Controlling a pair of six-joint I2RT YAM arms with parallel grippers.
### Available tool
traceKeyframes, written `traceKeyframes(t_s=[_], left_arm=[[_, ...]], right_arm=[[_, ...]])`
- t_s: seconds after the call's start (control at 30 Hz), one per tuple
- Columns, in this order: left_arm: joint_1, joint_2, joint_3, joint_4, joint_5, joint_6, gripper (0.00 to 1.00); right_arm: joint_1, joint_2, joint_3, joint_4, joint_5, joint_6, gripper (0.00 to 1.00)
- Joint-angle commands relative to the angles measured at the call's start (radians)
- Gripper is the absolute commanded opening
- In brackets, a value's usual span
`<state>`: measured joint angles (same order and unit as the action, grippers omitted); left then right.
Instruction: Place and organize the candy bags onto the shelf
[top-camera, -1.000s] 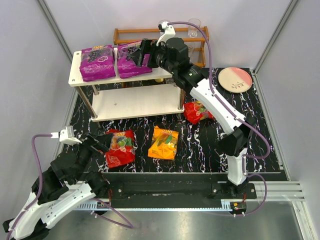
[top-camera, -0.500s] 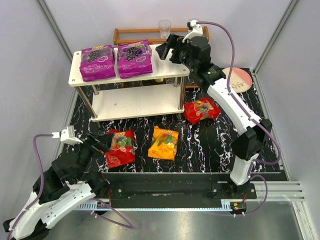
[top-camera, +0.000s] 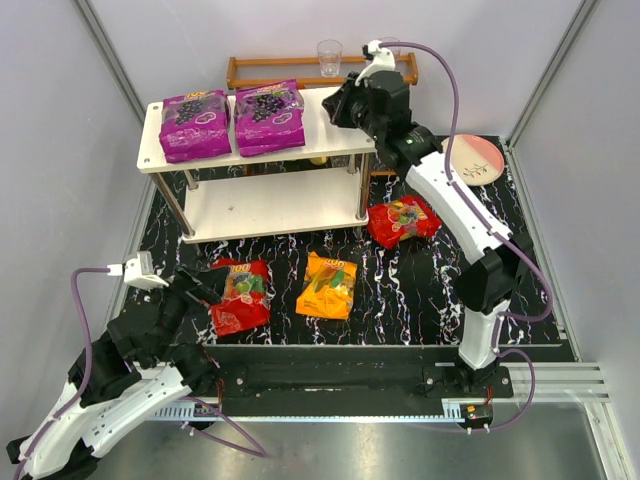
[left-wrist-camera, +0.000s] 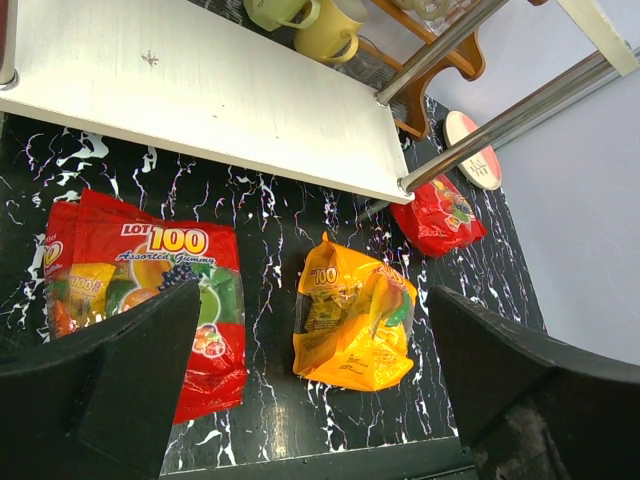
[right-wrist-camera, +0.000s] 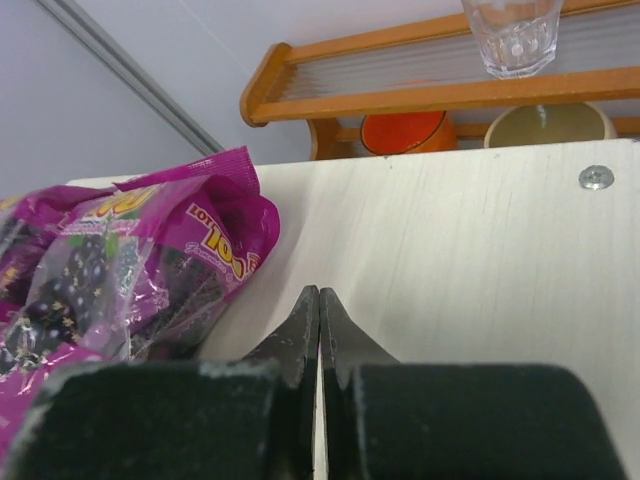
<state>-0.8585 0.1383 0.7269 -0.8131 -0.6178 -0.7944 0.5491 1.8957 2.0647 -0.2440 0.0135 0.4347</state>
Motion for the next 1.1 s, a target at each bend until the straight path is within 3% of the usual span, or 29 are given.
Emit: traceKeyframes(t_s=[0.0, 0.3, 1.07], left_arm=[[0.003, -0.005, 0.002, 0.040, -0.010, 0.000, 0.99], [0.003, -0.003, 0.006, 0.026, -0.011, -0.009, 0.99], [0.003, -0.019, 0.014, 0.014, -0.011, -0.008, 0.99]], right_arm=[[0.089, 0.026, 0.074, -0.044, 0.165, -0.106, 0.00], [0.176, 0.108, 0.141, -0.070, 0.361, -0.214, 0.00], [0.196, 0.286, 0.350, -0.107, 0.246, -0.300, 0.03]])
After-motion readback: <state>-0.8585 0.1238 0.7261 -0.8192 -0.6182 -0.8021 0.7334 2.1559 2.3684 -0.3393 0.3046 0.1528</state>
